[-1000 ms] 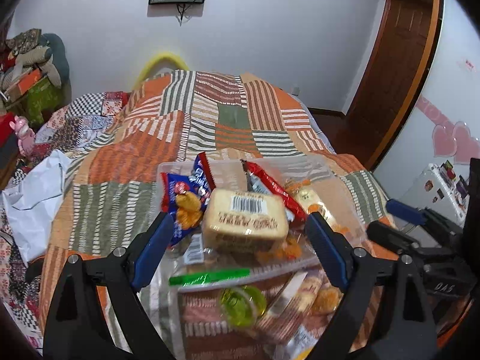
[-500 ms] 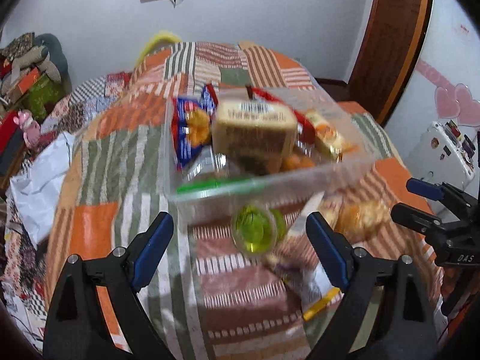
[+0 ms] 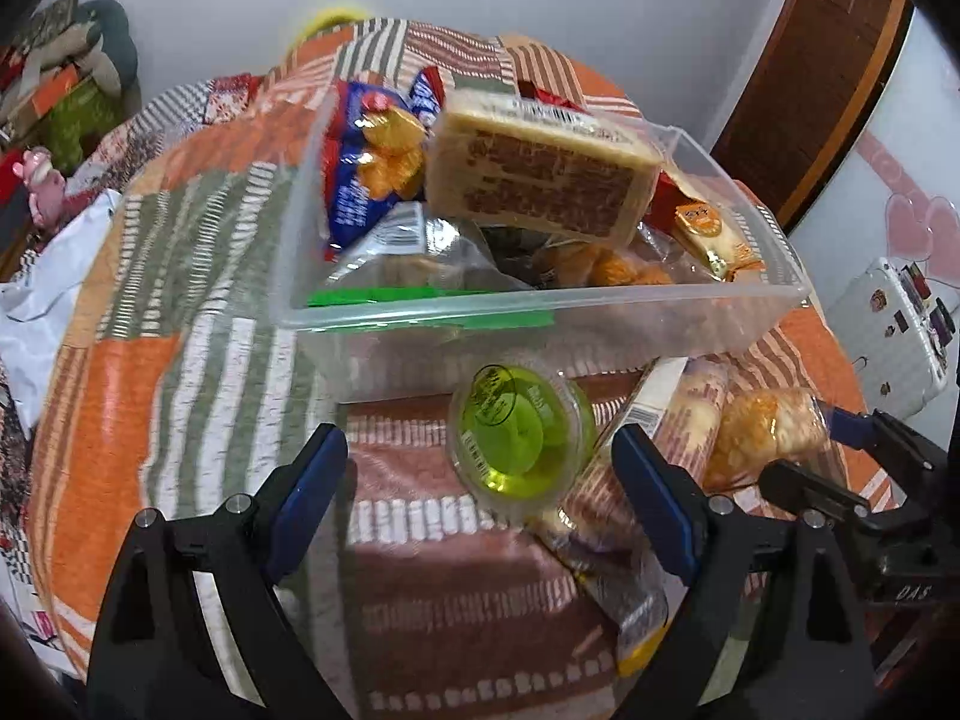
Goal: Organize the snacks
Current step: 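Grasp the green jelly cup with the left tool while the right tool grasps the puffed-snack bag, then lower the jelly cup and puffed-snack bag into the clear box and open both tools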
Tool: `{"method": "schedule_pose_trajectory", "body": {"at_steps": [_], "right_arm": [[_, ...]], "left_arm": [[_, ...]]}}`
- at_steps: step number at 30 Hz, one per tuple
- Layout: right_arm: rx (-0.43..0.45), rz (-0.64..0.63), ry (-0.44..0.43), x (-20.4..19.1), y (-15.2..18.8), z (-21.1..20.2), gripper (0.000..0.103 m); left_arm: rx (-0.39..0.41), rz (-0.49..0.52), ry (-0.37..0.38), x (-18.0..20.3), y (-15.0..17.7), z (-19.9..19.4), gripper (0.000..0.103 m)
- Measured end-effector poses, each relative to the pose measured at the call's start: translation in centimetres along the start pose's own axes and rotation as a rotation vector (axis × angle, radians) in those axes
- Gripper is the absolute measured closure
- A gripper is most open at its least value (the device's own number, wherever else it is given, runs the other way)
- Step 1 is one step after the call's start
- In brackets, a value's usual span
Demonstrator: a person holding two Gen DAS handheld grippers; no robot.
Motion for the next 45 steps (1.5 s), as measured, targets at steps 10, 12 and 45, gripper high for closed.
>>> {"method": "schedule_pose_trajectory", "body": {"at_steps": [10,12,45], "right_arm": [[-0.027,0.060,-0.018,-0.1,0.2,1.4,0.017],[-0.024,0.075,-0.026,0.0,0.3,1.4,0.017],[0.153,0.068,-0.025,1.9,-3.0,-4.8,0.026]], "left_arm": [[0.001,-0.092,0.056,-0.1,-0.9,2.4,0.014],[0.002,-0.096,0.048,-0.2,-0.7,2.7,0.021],[0.145,0.003,0.052,0.8,-2.5,-6.2,0.045]]}}
Point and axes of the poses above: each gripper's, at about its wrist camera, not at the fingertips, and z roughly the way its jaws point, x to its right, y to its underside, the point moved 4 cm from there along z, roughly the way its jaws point, and after that the axes turned 7 degrees about y, right-handed, at the moved point
